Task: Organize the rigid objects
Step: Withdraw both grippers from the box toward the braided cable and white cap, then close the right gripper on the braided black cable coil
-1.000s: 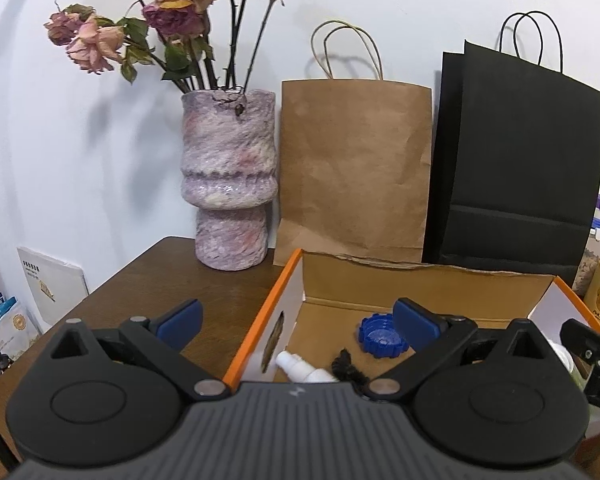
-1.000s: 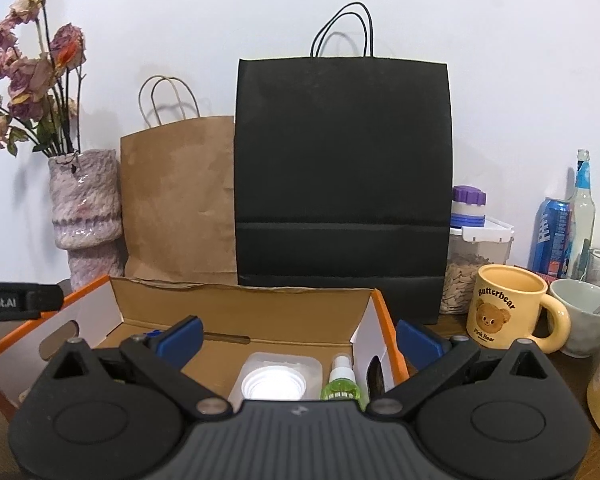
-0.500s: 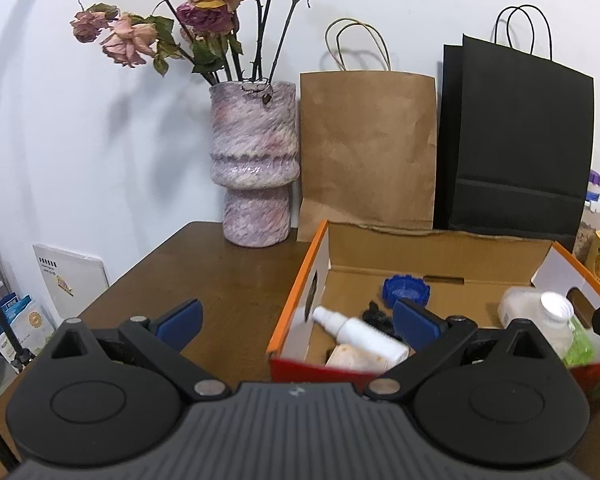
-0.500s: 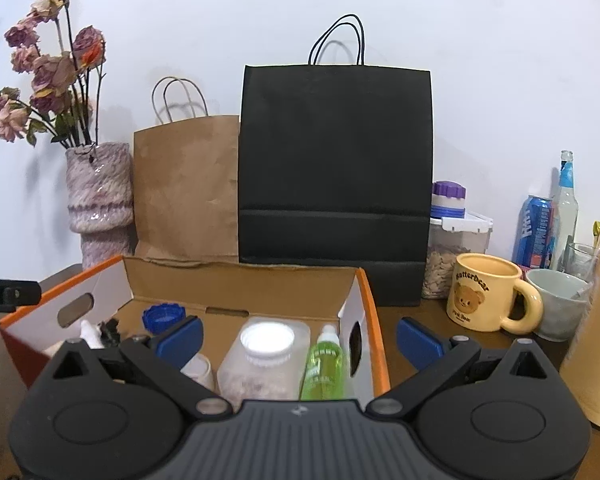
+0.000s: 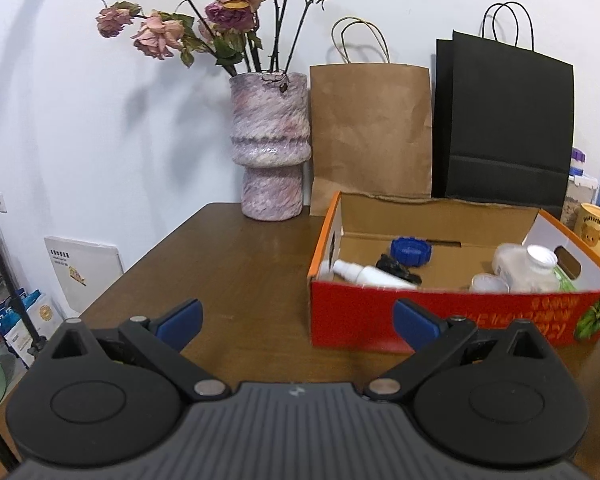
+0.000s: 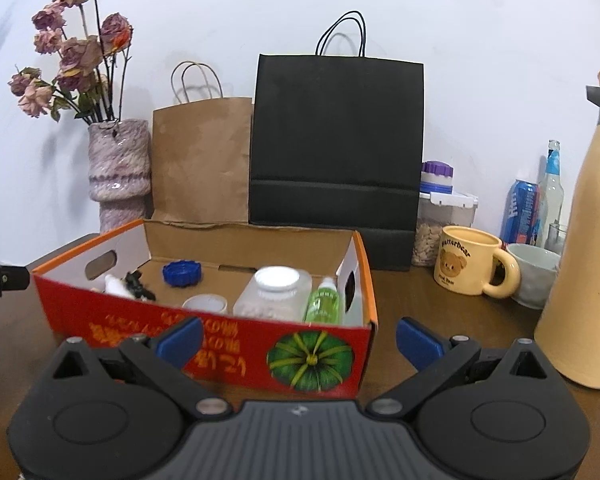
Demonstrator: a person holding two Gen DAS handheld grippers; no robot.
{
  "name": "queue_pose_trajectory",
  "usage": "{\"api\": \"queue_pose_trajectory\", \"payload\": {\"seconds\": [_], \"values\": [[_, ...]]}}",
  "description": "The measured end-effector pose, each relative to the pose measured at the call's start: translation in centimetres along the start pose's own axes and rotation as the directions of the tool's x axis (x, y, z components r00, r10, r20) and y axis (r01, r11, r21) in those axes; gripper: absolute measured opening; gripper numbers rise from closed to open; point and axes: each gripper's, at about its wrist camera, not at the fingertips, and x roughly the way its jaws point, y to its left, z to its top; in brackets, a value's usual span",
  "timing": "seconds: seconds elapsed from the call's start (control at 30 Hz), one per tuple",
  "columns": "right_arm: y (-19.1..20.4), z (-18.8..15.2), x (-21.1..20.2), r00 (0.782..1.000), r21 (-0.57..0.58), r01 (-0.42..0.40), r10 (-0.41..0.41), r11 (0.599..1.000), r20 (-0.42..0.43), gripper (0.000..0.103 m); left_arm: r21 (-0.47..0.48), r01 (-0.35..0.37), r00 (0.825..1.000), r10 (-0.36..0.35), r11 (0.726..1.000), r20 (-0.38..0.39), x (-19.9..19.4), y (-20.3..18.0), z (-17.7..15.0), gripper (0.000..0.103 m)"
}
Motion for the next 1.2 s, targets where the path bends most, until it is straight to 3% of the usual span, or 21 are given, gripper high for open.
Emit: {"api": "queue_pose_trajectory", "payload": {"seconds": [0.3,0.6,0.9,1.2], "values": [[1.8,-1.6,-2.6,0.997,-0.022,-0.058,0.057,0.998,-0.055,0.103,0.008,0.004,1.0,-0.003,1.0,-0.015,-2.9,1.9,-1.9,0.103],[6.2,-2.8,-3.6,0.977,-0.09,-0.174,0.161,0.981,-0.142,0.103,-0.001,0.009,0.997,-0.009,1.0,-0.076,-3.9,4.8,-3.3,0.103],[9.1,-3.0,-1.9,0.937,-0.107,-0.268,0.232,0.958,-0.263,0.103,-0.005,0.027,0.994,-0.027,1.0,-0.109,-3.5,7.1,-3.6,0.103],[11.1,-2.7,1.4,0.917,-0.105,-0.267,0.219,0.958,-0.333,0.103,0.006,0.035,0.991,-0.033,0.999,-0.132,-2.7,8.5,-3.7,0.103]]}}
